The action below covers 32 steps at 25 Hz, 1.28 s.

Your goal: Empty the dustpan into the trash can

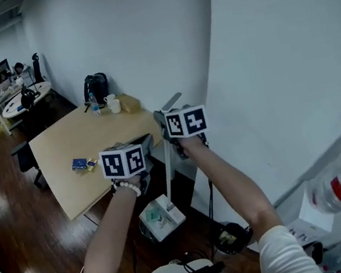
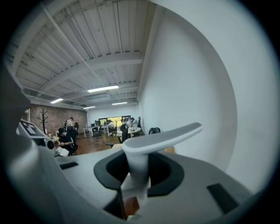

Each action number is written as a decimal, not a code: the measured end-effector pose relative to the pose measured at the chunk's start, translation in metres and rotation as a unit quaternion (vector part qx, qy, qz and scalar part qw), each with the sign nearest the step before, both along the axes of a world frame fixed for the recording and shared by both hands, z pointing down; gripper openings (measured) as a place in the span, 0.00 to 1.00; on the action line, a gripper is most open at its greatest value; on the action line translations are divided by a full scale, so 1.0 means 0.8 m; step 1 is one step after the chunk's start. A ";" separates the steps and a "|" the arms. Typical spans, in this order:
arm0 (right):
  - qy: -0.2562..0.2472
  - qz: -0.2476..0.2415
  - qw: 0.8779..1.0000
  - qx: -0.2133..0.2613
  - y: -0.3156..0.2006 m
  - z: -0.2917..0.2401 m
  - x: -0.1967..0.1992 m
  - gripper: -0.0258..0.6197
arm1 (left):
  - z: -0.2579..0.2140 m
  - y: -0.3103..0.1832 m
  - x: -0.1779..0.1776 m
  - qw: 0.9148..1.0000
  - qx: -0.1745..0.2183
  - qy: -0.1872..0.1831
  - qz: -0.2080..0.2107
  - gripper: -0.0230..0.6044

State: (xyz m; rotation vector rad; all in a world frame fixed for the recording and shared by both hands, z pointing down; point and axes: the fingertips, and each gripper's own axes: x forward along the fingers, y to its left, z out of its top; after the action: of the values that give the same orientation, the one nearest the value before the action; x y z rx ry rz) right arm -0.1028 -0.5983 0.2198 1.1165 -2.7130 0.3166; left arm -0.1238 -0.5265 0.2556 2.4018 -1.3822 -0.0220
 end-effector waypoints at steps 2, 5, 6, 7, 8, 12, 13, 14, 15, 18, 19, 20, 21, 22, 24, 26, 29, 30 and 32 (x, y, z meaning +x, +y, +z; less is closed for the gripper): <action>0.007 -0.008 1.000 0.001 -0.019 0.009 -0.013 0.18 | 0.011 -0.015 -0.010 1.000 -0.009 0.000 -0.013 0.02; 0.017 -0.022 1.000 0.000 -0.044 0.024 -0.038 0.18 | 0.022 -0.037 -0.032 0.999 -0.020 0.002 -0.037 0.02; 0.020 -0.026 0.999 0.001 -0.052 0.030 -0.046 0.18 | 0.026 -0.043 -0.039 0.999 -0.022 0.000 -0.044 0.02; 0.022 -0.028 0.999 0.002 -0.061 0.035 -0.052 0.18 | 0.031 -0.048 -0.045 0.998 -0.025 -0.001 -0.049 0.02; 0.023 -0.030 0.999 0.002 -0.069 0.041 -0.057 0.18 | 0.036 -0.053 -0.050 0.998 -0.029 -0.001 -0.054 0.02; 0.030 -0.042 0.999 0.005 -0.094 0.063 -0.073 0.18 | 0.055 -0.065 -0.064 0.997 -0.043 0.004 -0.067 0.02; 0.031 -0.044 0.999 0.005 -0.100 0.068 -0.076 0.18 | 0.059 -0.067 -0.067 0.996 -0.046 0.004 -0.070 0.02; 0.031 -0.045 0.999 0.005 -0.106 0.073 -0.077 0.18 | 0.063 -0.070 -0.070 0.996 -0.049 0.003 -0.073 0.02; 0.030 -0.045 0.999 0.003 -0.112 0.080 -0.077 0.18 | 0.068 -0.072 -0.071 0.996 -0.053 0.003 -0.074 0.02; 0.029 -0.049 0.998 -0.004 -0.130 0.102 -0.078 0.18 | 0.081 -0.079 -0.076 0.995 -0.062 0.000 -0.080 0.02; 0.030 -0.051 0.998 -0.007 -0.134 0.108 -0.081 0.18 | 0.084 -0.081 -0.079 0.995 -0.064 0.000 -0.082 0.02; 0.030 -0.052 0.998 -0.008 -0.137 0.113 -0.084 0.18 | 0.088 -0.083 -0.081 0.994 -0.065 -0.001 -0.085 0.02; 0.030 -0.054 0.998 -0.010 -0.139 0.120 -0.088 0.18 | 0.091 -0.084 -0.084 0.994 -0.067 -0.001 -0.087 0.02; 0.030 -0.057 0.998 -0.010 -0.139 0.126 -0.092 0.18 | 0.096 -0.086 -0.085 0.994 -0.070 -0.002 -0.089 0.02; 0.031 -0.063 0.998 -0.008 -0.139 0.141 -0.097 0.18 | 0.105 -0.090 -0.085 0.993 -0.073 -0.004 -0.091 0.02; 0.029 -0.071 0.997 -0.002 -0.139 0.157 -0.100 0.18 | 0.115 -0.093 -0.084 0.993 -0.077 -0.004 -0.090 0.02; 0.015 -0.091 0.996 0.016 -0.134 0.180 -0.104 0.18 | 0.135 -0.091 -0.086 0.992 -0.090 -0.003 -0.087 0.02; 0.013 -0.098 0.995 0.026 -0.131 0.183 -0.105 0.17 | 0.142 -0.089 -0.088 0.992 -0.095 -0.001 -0.086 0.02; 0.011 -0.111 0.993 0.046 -0.122 0.187 -0.105 0.17 | 0.153 -0.084 -0.089 0.991 -0.105 0.001 -0.086 0.02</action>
State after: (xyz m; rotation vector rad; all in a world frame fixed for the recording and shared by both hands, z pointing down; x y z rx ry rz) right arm -0.1871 -0.6956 0.3691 0.8232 -2.8214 0.1445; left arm -0.1948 -0.5938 0.3783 2.1068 -1.5078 0.0723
